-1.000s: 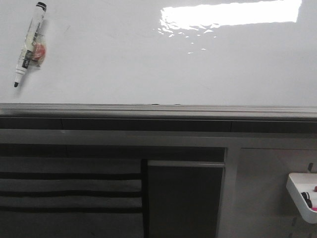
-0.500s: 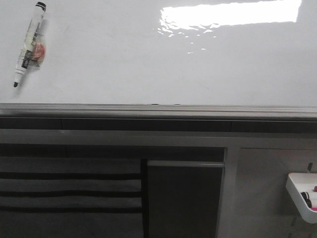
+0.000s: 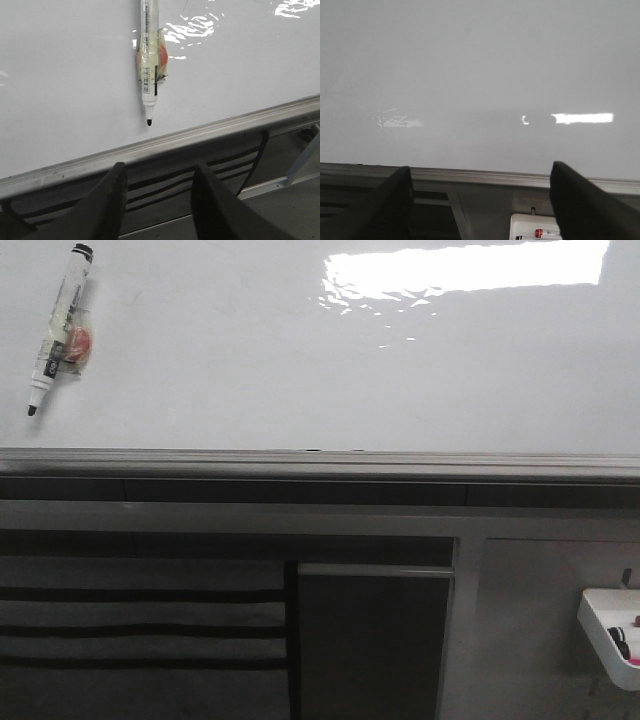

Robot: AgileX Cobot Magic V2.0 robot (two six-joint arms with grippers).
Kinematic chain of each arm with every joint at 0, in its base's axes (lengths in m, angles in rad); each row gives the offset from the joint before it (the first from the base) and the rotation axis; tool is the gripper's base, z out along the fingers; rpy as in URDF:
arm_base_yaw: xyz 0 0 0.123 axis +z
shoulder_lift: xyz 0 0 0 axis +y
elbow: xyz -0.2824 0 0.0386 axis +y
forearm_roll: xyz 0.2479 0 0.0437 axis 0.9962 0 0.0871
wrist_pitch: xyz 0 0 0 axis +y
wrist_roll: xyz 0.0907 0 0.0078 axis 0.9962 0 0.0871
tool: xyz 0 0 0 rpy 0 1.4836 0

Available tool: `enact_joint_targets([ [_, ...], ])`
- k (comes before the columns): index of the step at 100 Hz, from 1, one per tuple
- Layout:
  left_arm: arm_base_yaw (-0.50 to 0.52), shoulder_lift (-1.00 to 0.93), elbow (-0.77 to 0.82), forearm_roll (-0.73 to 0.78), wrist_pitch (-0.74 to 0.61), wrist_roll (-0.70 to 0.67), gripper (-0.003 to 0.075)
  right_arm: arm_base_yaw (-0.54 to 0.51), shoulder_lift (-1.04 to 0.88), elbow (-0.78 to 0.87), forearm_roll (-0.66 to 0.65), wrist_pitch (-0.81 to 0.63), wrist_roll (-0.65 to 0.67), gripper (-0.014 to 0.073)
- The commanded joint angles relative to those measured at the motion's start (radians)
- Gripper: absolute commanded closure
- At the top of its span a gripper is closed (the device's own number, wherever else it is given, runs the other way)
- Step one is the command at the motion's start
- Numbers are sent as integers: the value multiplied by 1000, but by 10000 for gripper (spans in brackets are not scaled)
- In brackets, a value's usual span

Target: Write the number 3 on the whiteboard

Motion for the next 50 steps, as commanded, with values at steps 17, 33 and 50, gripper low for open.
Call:
enact_joint_targets([
  [17,-13,203,-86,-16,-256,0,459,-6,22,-24,8,-70,-7,84],
  [33,-13,314,-119,-16,-345,0,459,-6,22,-24,8,-70,-7,84],
  [50,-13,415,-156,-16,-396,0,459,-6,22,-24,8,-70,-7,84],
])
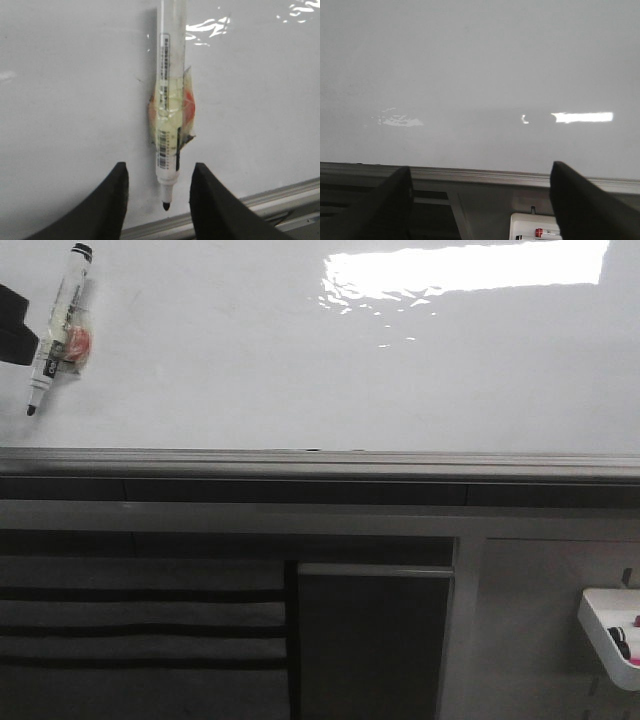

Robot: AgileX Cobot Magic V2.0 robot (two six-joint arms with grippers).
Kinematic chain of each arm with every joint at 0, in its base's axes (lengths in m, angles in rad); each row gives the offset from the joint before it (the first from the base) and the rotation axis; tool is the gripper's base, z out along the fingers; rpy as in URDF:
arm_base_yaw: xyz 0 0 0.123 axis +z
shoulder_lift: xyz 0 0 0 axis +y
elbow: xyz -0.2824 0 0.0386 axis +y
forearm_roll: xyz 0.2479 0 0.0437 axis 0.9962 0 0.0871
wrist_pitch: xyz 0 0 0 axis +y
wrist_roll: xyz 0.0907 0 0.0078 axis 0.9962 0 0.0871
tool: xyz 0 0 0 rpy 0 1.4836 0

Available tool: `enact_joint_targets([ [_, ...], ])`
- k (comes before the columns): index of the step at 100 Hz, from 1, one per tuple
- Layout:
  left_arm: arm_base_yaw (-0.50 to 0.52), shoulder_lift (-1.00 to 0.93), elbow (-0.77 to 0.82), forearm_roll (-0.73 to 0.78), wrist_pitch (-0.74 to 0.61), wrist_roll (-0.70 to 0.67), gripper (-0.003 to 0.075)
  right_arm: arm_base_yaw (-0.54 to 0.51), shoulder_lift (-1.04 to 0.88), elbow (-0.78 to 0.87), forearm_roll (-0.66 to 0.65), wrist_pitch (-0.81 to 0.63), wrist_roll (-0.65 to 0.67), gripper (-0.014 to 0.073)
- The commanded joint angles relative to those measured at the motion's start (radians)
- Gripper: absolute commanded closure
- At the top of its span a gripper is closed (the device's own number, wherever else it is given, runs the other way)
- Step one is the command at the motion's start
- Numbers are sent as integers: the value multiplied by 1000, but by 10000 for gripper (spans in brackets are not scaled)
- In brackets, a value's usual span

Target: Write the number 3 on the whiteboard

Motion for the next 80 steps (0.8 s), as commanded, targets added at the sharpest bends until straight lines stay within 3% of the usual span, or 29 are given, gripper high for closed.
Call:
enact_joint_targets([
  [1,-7,22,-54,-11,-98,-2,459,-6,22,-24,8,-70,-7,84],
  [51,-7,152,-101,-11,-133,-2,461,-6,22,-24,8,-70,-7,84],
  [58,-7,152,-101,-11,-133,-2,492,-6,22,-24,8,-70,-7,84],
  [80,-7,152,-101,-11,-124,-2,706,-6,22,-24,11,-70,-7,84],
])
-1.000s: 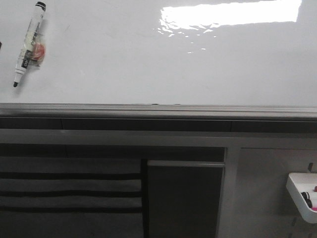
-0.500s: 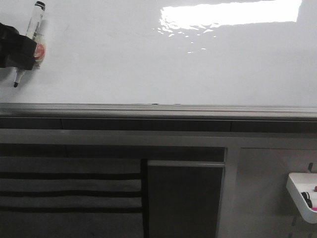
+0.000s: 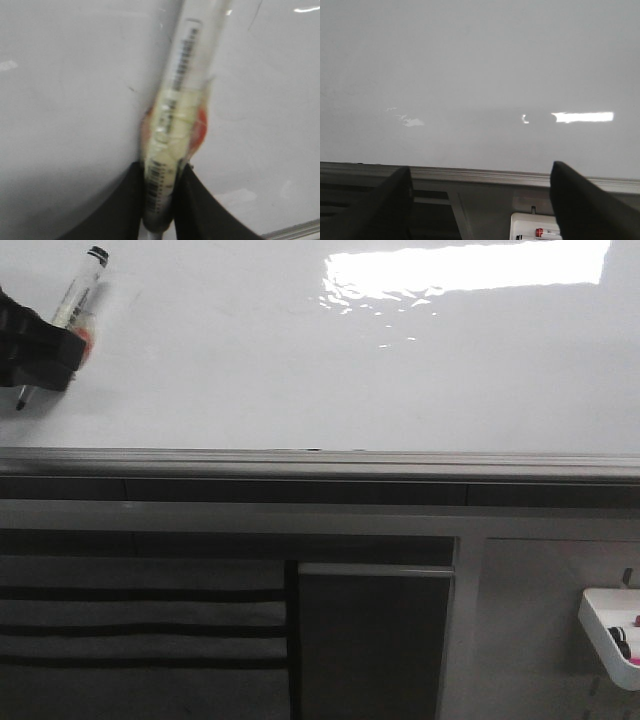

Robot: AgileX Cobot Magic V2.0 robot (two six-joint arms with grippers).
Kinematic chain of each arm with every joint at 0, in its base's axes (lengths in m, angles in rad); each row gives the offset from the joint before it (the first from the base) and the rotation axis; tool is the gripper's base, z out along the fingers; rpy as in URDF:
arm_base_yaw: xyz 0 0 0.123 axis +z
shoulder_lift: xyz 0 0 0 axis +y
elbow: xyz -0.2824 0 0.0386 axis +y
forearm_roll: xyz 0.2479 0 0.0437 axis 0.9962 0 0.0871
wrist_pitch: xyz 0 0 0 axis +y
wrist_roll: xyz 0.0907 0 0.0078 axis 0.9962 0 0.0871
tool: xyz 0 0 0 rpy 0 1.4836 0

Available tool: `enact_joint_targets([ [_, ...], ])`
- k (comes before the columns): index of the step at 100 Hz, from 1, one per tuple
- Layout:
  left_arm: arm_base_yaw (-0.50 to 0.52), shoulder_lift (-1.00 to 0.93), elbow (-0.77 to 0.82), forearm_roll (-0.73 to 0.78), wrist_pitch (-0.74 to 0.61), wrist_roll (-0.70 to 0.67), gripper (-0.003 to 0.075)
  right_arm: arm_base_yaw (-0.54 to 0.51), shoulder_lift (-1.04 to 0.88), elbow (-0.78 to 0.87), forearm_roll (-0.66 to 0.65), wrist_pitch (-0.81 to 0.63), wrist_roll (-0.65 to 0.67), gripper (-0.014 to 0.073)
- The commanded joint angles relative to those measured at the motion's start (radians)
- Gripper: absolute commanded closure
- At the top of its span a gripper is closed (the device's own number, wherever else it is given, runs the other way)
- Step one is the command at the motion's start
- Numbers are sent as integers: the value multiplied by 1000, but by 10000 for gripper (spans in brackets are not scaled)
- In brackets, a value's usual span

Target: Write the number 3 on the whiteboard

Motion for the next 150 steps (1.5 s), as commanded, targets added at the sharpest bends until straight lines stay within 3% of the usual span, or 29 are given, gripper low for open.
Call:
enact_joint_targets([
  [1,-3,-20,-32,-11,-61,-4,711,-6,22,-24,12,-70,-7,84],
  [5,-3,-26,-34,-11,-47,-4,740,-6,22,-24,19,-70,-7,84],
  [22,-3,-96,-36,-11,82,-4,738,-6,39,-60,75,-13,-7,85],
  [39,-10,-210,-90,8,463,73,738,-6,159,-176,103,181,-37,85],
  [50,-49,-262,-153,3,728,179,738,-6,268,-257,191,303,-220,85],
  [64,-146,-302,-208,-64,955,380,738,-1,420,-333,453,475,-553,85],
  [76,-254,-309,-224,-89,1009,464,738,50,549,-376,605,558,-766,85],
  [104,-455,-309,-267,-91,1005,490,738,326,798,-500,589,518,-881,85],
  [128,-499,-309,-297,-91,996,513,738,589,968,-564,569,304,-1062,85],
  [150,-499,-309,-297,-91,994,522,738,687,1072,-648,569,231,-1096,85],
])
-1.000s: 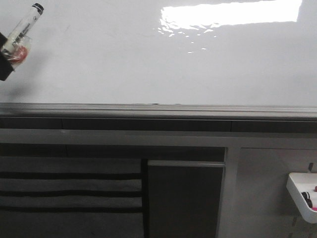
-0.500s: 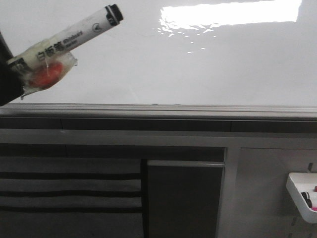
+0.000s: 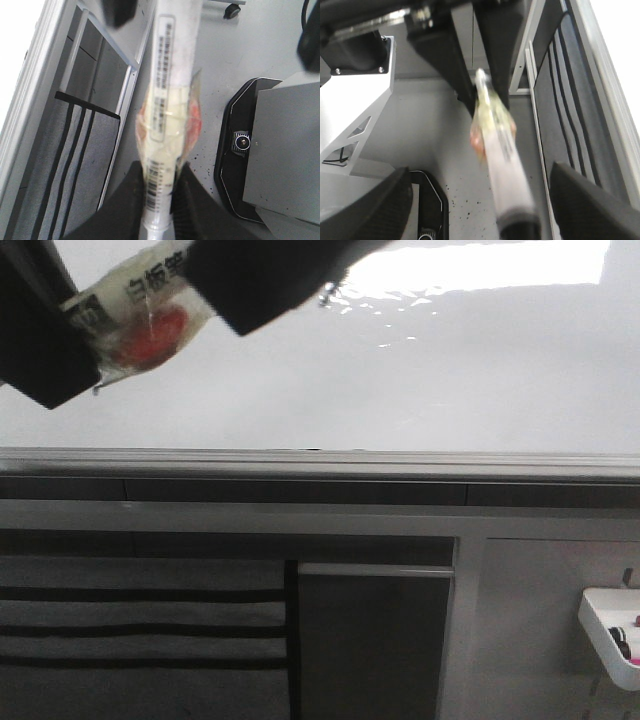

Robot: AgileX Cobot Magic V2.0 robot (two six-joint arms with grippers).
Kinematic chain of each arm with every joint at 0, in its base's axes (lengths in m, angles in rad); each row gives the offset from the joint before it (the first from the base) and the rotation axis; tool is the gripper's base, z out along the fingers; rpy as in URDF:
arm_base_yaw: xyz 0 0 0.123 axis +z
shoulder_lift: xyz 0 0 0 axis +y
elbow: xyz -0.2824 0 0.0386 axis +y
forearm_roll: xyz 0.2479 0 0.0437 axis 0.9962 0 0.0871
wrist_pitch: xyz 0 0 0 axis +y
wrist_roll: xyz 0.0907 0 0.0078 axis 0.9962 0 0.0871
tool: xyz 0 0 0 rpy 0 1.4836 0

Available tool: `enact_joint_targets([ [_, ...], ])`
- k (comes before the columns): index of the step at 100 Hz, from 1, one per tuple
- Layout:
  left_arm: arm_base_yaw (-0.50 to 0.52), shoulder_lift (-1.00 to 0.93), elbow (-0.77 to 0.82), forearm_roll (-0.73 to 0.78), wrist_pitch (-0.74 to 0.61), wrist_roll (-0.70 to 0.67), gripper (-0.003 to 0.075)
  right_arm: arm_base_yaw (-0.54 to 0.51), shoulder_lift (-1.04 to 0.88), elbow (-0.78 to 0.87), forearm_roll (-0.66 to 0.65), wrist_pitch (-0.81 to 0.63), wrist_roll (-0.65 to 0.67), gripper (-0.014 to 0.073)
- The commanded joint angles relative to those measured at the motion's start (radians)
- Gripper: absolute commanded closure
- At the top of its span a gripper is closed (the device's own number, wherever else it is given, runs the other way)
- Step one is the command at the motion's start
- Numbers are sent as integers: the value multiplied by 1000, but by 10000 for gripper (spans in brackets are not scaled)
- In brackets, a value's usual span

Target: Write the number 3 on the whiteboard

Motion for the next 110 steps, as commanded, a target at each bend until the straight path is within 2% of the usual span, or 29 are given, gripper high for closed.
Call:
enact_joint_targets([
  [1,-10,-21,-35,-25,-42,9,738,22,12,-67,38,-49,-24,85],
  [15,-10,-21,-35,-25,-42,28,738,29,43,-98,38,-53,-24,97],
  [40,-10,-21,-35,-21,-44,28,738,29,46,-100,38,-44,-24,297],
  [64,-10,-21,-35,-21,-44,28,738,29,46,-100,38,-3,-24,321],
  [110,-10,-21,-35,-21,-49,26,738,29,46,-100,38,1,-24,543],
])
